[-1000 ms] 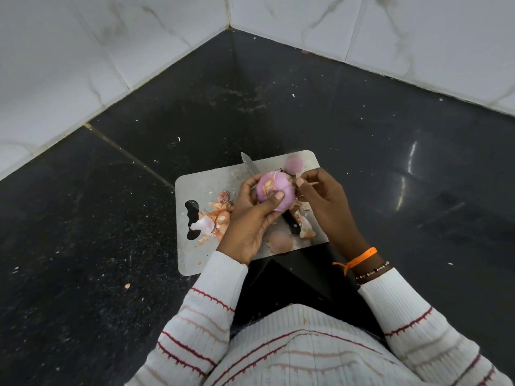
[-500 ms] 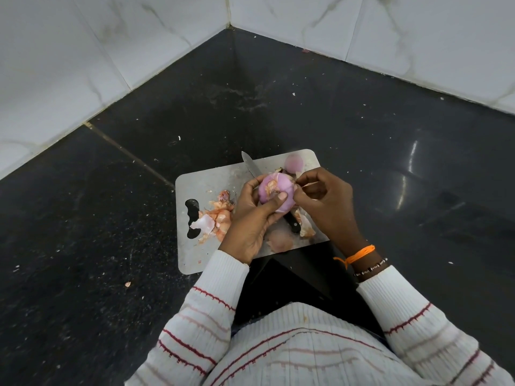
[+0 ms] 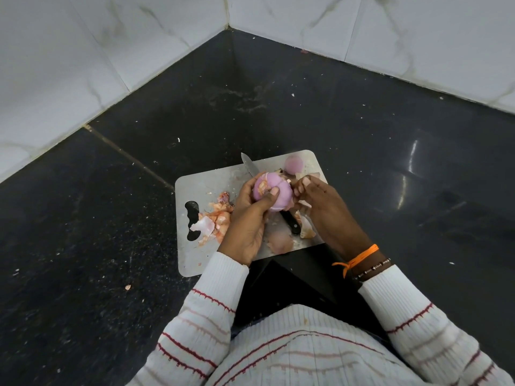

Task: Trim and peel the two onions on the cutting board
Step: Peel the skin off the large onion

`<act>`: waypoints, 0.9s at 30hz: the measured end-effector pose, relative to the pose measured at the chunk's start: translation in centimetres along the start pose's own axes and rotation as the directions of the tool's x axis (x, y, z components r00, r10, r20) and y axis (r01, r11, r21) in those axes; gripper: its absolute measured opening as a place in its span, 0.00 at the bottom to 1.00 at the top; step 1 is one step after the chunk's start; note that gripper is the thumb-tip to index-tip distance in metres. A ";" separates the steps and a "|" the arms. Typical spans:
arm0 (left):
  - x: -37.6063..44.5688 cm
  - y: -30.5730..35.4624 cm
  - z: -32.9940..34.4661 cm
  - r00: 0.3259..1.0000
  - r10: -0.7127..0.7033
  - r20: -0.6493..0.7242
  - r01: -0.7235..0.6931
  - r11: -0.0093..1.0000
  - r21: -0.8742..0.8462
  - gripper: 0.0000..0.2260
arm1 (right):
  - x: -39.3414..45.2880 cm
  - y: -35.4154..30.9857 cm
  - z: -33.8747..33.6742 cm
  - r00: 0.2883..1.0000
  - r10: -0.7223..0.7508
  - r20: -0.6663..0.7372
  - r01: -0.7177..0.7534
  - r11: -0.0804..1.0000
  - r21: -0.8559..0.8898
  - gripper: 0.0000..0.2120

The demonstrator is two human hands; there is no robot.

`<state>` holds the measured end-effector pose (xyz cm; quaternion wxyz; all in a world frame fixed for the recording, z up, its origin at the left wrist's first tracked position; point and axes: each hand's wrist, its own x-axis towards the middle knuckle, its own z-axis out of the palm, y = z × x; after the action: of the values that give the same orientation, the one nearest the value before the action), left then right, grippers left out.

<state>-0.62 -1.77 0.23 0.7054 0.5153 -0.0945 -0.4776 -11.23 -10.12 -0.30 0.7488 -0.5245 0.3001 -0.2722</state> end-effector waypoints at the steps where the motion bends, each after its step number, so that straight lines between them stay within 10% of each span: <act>1: 0.0 0.0 -0.1 1.000 0.006 0.005 -0.006 1.000 0.005 0.16 | 0.0 0.0 0.0 0.999 0.034 0.010 -0.035 0.997 0.068 0.14; 17: -0.5 0.2 0.4 0.993 0.087 -0.078 -0.068 0.975 0.214 0.17 | -0.2 -0.3 0.4 0.973 0.184 0.139 -0.218 0.932 0.288 0.11; 27: -1.1 1.8 0.0 0.921 0.386 0.049 -0.333 0.718 0.611 0.07 | -0.2 -0.3 -0.1 0.971 0.228 0.077 -0.241 0.928 0.285 0.11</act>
<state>-0.16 -0.94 2.15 0.5840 0.7050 -0.3123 -0.2537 -11.47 -10.16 0.02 0.8514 -0.3738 0.3012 -0.2110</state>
